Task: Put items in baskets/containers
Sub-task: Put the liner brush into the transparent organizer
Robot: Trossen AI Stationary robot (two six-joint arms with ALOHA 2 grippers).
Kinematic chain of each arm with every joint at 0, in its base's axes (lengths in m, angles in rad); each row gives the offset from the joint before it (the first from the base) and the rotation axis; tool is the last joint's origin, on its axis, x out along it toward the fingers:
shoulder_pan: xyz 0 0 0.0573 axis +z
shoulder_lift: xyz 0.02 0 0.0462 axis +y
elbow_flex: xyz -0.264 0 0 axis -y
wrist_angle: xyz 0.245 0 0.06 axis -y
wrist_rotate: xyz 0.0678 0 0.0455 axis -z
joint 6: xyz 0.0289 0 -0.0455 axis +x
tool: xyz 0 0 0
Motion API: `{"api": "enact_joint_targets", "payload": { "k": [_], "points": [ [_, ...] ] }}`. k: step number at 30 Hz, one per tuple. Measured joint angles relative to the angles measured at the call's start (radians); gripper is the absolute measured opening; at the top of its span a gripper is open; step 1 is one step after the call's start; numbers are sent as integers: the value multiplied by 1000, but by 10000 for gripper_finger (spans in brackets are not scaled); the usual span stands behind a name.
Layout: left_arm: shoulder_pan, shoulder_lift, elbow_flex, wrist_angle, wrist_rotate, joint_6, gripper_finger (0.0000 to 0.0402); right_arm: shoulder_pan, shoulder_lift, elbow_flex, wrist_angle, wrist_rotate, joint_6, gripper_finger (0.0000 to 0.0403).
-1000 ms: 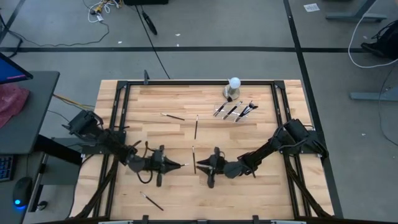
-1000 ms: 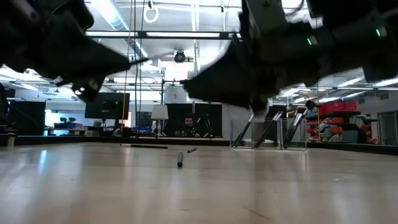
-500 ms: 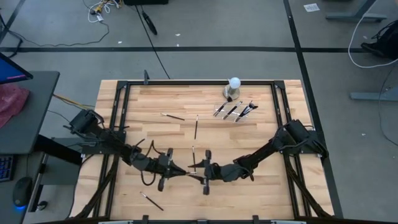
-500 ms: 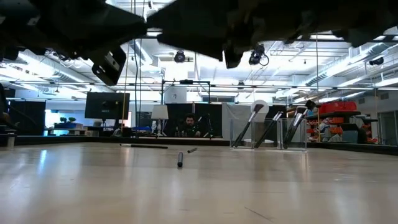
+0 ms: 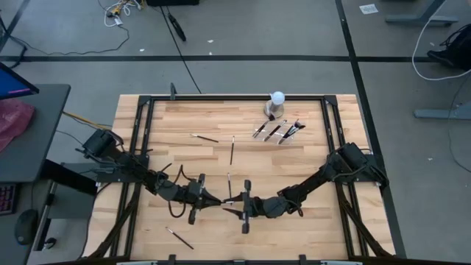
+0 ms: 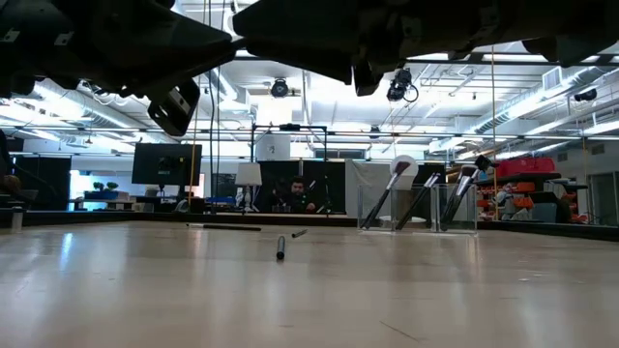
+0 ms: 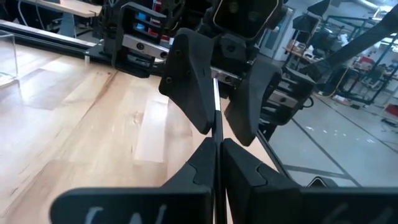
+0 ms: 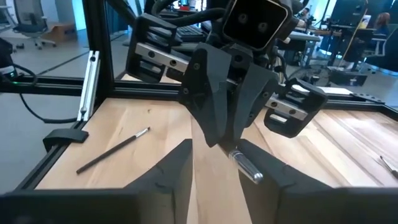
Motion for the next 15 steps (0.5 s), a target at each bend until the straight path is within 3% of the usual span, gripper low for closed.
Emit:
{"api": "enact_joint_targets", "payload": {
  "k": [10,15],
  "points": [
    [-1,0,0,0,4,-6,20,0,0,0,16,-1,3,19],
    [0,0,0,-7,-14,7,27,0,-1,0,-6,0,78,18]
  ]
}}
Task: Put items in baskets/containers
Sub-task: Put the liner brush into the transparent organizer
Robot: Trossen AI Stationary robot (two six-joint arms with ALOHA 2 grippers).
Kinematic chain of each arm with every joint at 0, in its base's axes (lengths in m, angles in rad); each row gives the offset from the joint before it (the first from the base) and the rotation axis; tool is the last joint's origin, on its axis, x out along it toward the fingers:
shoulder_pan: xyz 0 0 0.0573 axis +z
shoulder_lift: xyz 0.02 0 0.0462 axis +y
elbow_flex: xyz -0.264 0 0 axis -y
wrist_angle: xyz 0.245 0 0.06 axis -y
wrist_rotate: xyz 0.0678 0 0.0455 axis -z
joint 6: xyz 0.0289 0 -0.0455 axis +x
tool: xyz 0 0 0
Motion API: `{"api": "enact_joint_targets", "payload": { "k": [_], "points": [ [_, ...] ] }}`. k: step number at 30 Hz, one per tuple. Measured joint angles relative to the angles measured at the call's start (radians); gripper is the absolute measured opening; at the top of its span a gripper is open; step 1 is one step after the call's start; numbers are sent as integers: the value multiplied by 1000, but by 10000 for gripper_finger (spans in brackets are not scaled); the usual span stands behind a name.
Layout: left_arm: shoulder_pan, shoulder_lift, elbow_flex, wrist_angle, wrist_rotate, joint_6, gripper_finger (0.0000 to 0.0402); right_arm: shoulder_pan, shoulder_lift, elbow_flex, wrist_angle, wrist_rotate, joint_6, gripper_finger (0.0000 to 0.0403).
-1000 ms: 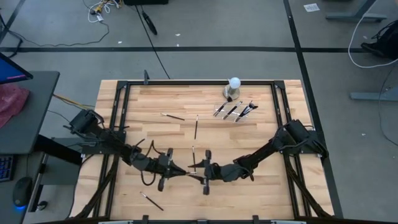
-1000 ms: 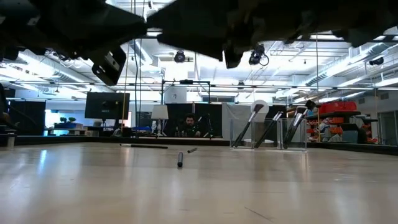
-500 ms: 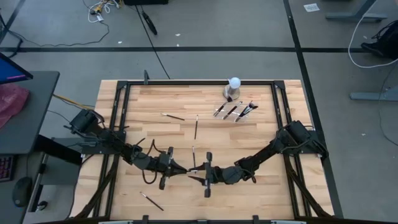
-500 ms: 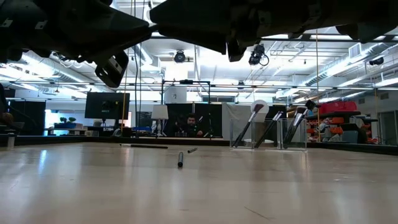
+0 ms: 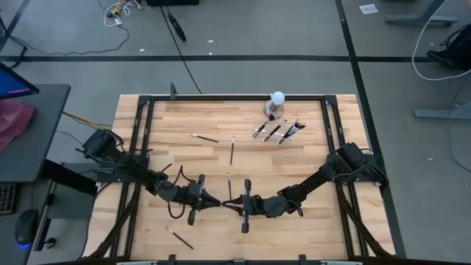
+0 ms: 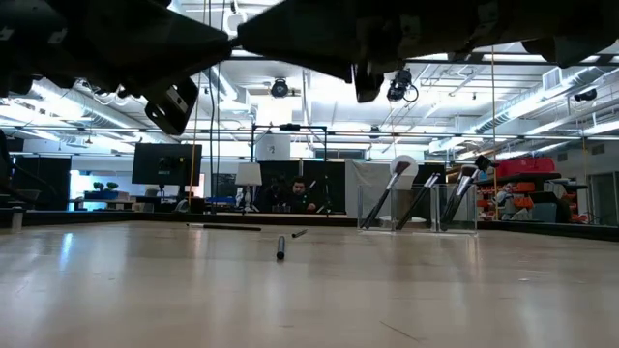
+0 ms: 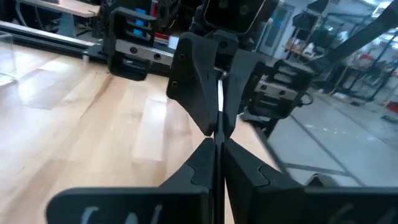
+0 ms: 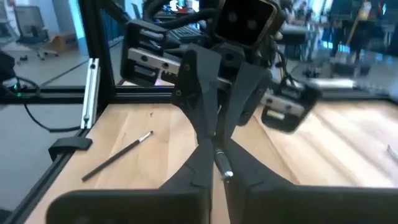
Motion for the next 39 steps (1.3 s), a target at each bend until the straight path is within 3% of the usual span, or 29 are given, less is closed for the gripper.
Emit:
{"api": "enact_joint_targets", "payload": {
  "k": [5,14,20,23,26,31,39],
  "points": [
    [4,0,-1,-32,-48,16,82,8,-93,0,-309,-18,178,11],
    [9,0,-1,-136,-94,4,190,5,-491,0,-1066,-2,477,12],
    [9,0,-1,-147,-105,4,208,-106,-751,0,-1509,47,690,11],
    [9,0,-1,-148,-112,7,206,-212,-843,0,-1670,52,837,11],
    [17,0,-1,-149,-116,7,201,-340,-902,0,-1806,36,849,11],
    [30,0,-1,-152,-117,7,200,-575,-921,0,-1928,-38,801,11],
    [32,0,-1,-164,-116,-7,200,-784,-861,0,-1742,-234,534,11]
  ]
}}
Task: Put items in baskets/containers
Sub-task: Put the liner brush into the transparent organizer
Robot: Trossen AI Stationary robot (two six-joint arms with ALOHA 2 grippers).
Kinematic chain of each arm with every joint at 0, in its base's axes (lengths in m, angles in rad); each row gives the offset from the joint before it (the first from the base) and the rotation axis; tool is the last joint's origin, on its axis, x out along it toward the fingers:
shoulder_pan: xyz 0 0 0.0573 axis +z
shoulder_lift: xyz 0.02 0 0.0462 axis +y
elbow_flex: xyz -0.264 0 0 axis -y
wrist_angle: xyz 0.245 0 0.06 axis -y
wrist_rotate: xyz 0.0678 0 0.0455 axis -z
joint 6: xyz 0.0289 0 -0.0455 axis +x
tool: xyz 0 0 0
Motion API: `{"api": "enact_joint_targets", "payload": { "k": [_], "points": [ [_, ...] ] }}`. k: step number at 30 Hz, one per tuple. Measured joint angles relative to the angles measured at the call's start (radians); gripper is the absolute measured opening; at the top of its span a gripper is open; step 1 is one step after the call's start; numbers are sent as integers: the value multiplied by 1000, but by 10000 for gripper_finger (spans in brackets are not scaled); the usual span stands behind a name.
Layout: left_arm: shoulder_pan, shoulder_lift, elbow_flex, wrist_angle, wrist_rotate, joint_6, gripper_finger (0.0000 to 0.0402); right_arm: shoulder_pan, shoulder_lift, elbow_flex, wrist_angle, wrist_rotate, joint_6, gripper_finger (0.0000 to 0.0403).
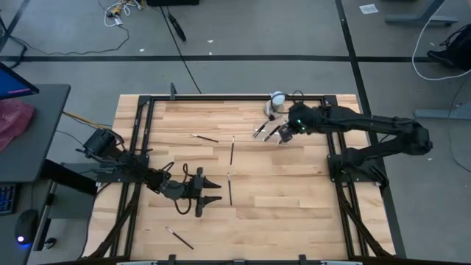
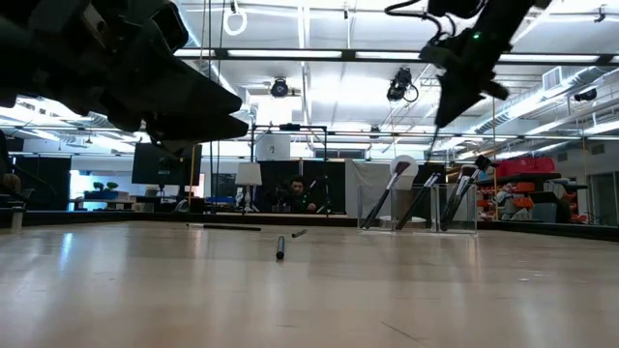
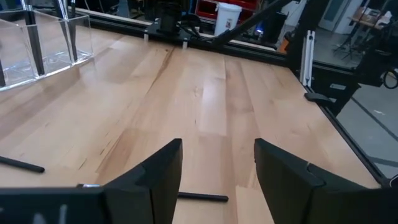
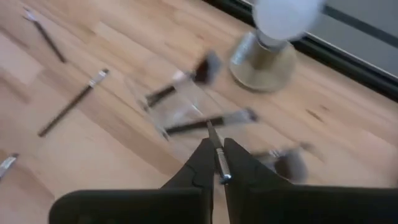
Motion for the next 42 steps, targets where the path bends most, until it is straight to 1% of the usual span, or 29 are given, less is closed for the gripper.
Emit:
{"api": "enact_joint_targets", "payload": {
  "k": [4,9,15,20,25,28,34,38,42],
  "points": [
    [0,0,0,-24,0,-10,200,-23,50,0,86,-78,-49,11],
    [0,0,0,-25,0,-11,200,-25,147,0,102,-92,-60,12],
    [0,0,0,-25,0,-11,200,-26,257,-1,164,-146,-97,16],
    [0,0,0,-26,0,-11,200,-40,297,-1,206,-200,-116,17],
    [0,0,0,-29,1,-11,200,-52,305,-1,204,-201,-127,24],
    [0,0,1,-32,1,-11,200,-51,305,-1,204,-201,-138,41],
    [0,0,1,-31,1,-11,200,-64,300,-1,197,-201,-152,103],
    [0,0,1,-31,1,-11,200,-88,262,-1,195,-199,-169,140],
    [0,0,1,-31,1,-11,200,-104,210,-1,192,-187,-172,159]
  ]
}}
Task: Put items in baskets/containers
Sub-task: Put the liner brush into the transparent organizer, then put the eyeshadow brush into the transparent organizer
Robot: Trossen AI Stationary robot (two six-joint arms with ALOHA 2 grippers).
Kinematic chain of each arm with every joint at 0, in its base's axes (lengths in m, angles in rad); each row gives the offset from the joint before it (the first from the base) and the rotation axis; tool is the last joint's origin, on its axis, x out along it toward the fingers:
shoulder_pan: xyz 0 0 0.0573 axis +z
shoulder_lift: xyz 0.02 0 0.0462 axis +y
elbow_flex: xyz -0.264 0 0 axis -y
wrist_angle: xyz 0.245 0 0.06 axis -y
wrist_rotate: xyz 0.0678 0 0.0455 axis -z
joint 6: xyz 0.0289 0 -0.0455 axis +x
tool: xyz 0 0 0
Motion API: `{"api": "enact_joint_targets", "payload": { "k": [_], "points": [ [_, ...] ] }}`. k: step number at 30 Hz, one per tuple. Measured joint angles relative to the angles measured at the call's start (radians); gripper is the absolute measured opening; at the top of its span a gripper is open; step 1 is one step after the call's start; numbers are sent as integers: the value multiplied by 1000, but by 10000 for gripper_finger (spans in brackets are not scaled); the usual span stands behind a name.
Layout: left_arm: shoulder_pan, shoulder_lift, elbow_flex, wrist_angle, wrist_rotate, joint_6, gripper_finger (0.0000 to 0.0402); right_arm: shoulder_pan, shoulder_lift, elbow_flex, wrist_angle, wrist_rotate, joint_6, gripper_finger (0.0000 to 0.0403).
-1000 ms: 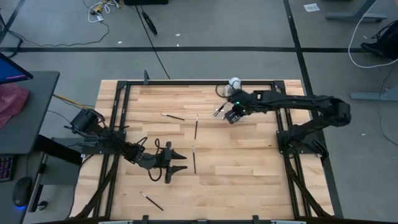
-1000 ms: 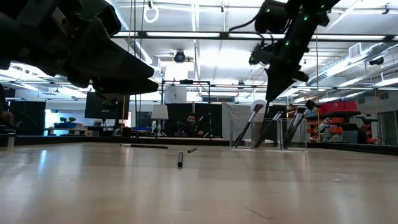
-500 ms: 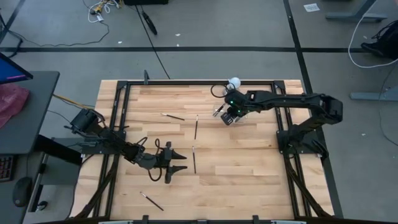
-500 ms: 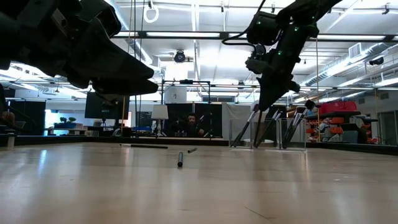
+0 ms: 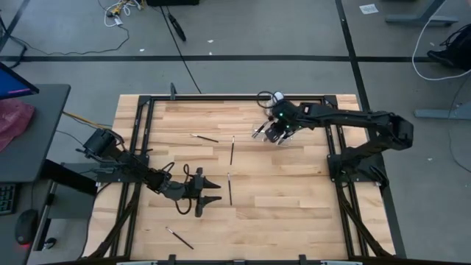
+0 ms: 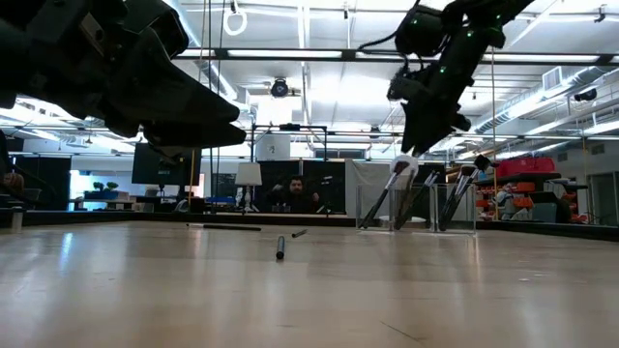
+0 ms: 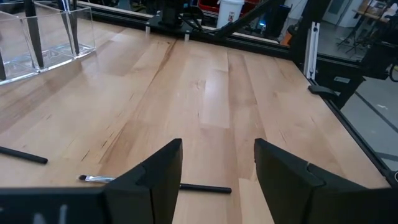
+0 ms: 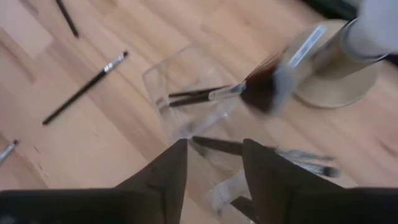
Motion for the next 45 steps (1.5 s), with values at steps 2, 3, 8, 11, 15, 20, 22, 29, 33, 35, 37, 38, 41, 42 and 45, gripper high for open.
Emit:
{"api": "enact_joint_targets", "payload": {
  "k": [2,3,8,11,15,20,22,29,33,35,37,38,41,42,45],
  "points": [
    [0,0,0,0,0,0,200,0,-27,0,0,29,0,163],
    [0,0,0,0,0,0,200,0,-40,0,0,39,0,163],
    [0,0,0,0,0,0,200,5,-96,0,0,93,0,164],
    [0,0,0,0,0,0,200,37,-115,0,13,119,-4,164],
    [0,0,0,-4,0,0,200,156,-115,0,96,125,1,164],
    [0,0,0,-13,0,1,200,413,-56,0,301,236,33,164],
    [0,0,0,-15,0,1,200,527,-3,0,403,267,22,164],
    [-27,0,0,-71,-117,-9,199,803,268,0,660,412,-21,150],
    [-49,0,0,-87,-155,-25,199,865,449,0,853,395,44,143],
    [-51,0,0,-89,-155,-25,199,873,535,0,953,395,94,146],
    [-49,0,0,-90,-158,-26,199,871,604,-1,1034,395,119,156],
    [-48,0,0,-90,-158,-26,199,870,631,-1,1070,395,119,165],
    [-42,0,0,-90,-158,-27,199,863,678,6,1101,399,104,201],
    [-42,0,0,-90,-158,-30,199,860,686,14,1095,409,103,214],
    [-37,0,0,-94,-158,-32,199,853,705,43,1078,489,112,243]
  ]
}}
